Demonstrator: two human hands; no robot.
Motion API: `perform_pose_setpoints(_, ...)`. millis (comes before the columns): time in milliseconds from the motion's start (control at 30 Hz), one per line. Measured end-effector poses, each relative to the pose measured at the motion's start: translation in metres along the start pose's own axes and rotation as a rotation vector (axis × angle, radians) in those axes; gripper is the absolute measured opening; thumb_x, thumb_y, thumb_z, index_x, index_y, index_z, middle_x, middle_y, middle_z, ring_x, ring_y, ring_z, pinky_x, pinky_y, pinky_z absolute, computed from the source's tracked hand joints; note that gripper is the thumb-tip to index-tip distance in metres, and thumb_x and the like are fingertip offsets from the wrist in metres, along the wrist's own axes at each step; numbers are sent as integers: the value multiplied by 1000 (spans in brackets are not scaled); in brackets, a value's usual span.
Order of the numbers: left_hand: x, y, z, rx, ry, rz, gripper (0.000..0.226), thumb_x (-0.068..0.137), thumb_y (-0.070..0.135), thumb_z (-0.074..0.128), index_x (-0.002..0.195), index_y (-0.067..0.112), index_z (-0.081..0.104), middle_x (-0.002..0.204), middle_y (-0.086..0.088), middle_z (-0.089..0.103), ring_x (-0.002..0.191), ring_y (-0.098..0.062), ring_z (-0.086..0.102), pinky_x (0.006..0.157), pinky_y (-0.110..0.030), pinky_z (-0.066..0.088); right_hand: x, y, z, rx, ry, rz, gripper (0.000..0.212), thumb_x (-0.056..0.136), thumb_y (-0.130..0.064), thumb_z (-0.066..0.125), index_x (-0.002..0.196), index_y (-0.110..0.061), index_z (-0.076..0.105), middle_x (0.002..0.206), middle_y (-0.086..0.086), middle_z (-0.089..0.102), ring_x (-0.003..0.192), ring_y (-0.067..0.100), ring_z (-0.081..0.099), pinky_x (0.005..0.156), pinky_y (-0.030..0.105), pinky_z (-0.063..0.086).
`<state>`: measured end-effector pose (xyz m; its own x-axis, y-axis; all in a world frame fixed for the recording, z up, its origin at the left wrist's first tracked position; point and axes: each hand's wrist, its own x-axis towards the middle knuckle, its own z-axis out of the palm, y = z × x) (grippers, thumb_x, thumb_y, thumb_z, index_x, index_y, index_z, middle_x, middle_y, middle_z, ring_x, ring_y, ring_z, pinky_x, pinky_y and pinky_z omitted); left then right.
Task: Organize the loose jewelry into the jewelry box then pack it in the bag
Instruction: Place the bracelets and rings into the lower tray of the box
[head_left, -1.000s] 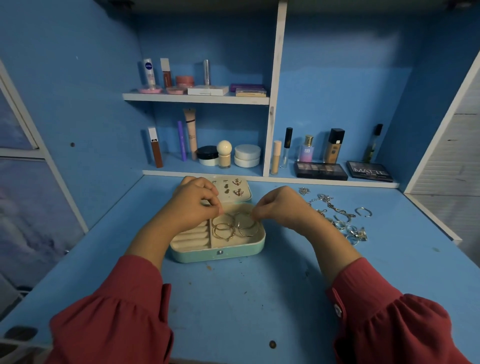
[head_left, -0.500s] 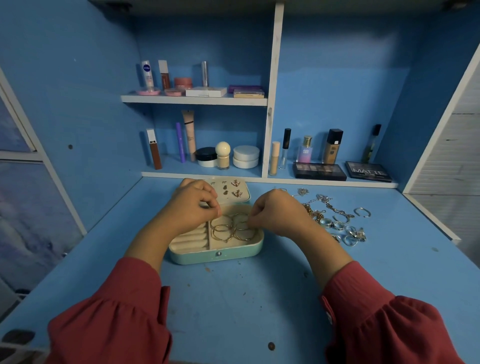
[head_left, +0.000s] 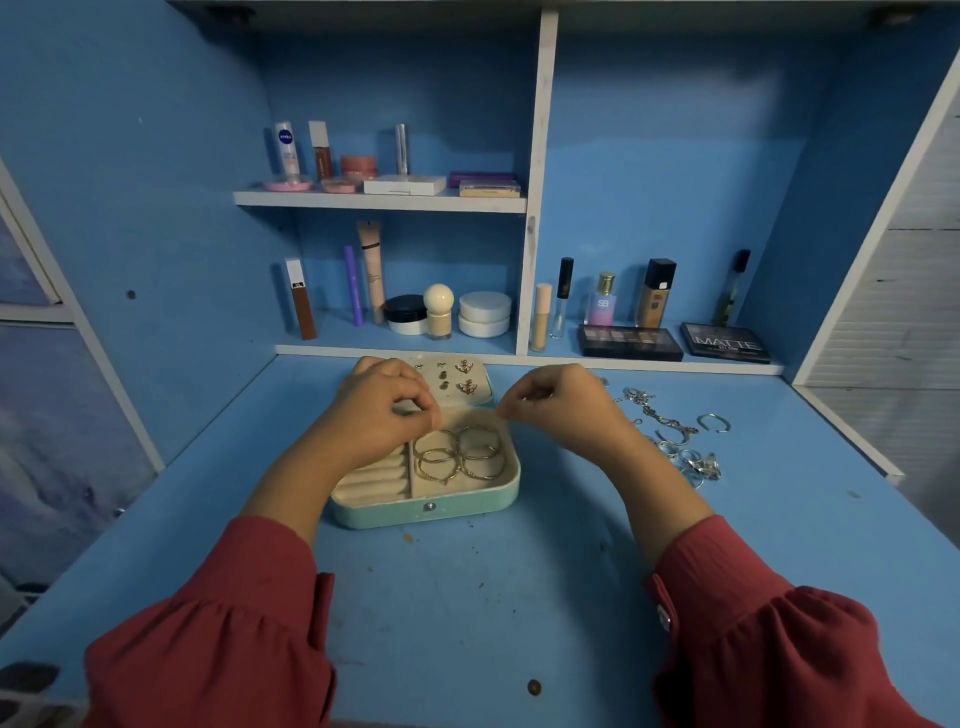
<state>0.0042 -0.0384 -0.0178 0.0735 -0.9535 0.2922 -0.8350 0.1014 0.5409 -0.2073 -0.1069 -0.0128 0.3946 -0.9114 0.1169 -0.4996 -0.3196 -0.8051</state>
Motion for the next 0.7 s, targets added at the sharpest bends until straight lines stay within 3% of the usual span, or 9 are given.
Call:
perform_pose_setpoints(167,2,10,1,-148,68,15,17,83,24,72,79,40,66,101,15,58,112,-10,42,93,-26,30,-2,14,-30,113,137,77,14,80,-29,75,81,-15,72,76,-2,69,64,12,59,51,23,44)
perform_pose_setpoints(300,7,33,11,-255,124,44,19,83,18,71,80,37,67,99,11,61,110,-15,51,98,-32,38,-3,31,-54,168,227,120,14,80,-27,76,80,-13,72,87,-2,73,87,15,66,73,28,52)
perform_pose_setpoints(467,18,76,36,-311,48,116,13,87,14,66,88,27,69,103,8,62,94,3,52,80,-3,33,-8,52,-87,187,329,184,19,82,-27,74,88,-9,71,82,0,68,71,13,55,59,24,44)
perform_pose_setpoints(533,24,90,49,-310,20,147,12,88,16,66,88,27,69,101,8,63,91,7,51,75,0,32,-10,62,-100,188,358,203,18,83,-26,73,87,-9,70,78,-1,66,67,12,53,56,24,41)
perform_pose_setpoints(600,32,102,61,-325,10,177,10,88,16,65,87,25,71,96,8,65,90,4,52,76,-4,34,-10,73,-112,181,394,209,15,84,-26,72,82,-12,69,76,0,65,67,15,51,58,26,41)
perform_pose_setpoints(700,47,118,80,-325,-2,191,9,87,16,65,86,20,73,85,15,64,95,-8,56,87,-23,41,-10,91,-129,147,435,240,16,83,-25,73,79,-11,69,76,2,65,67,17,52,63,29,43)
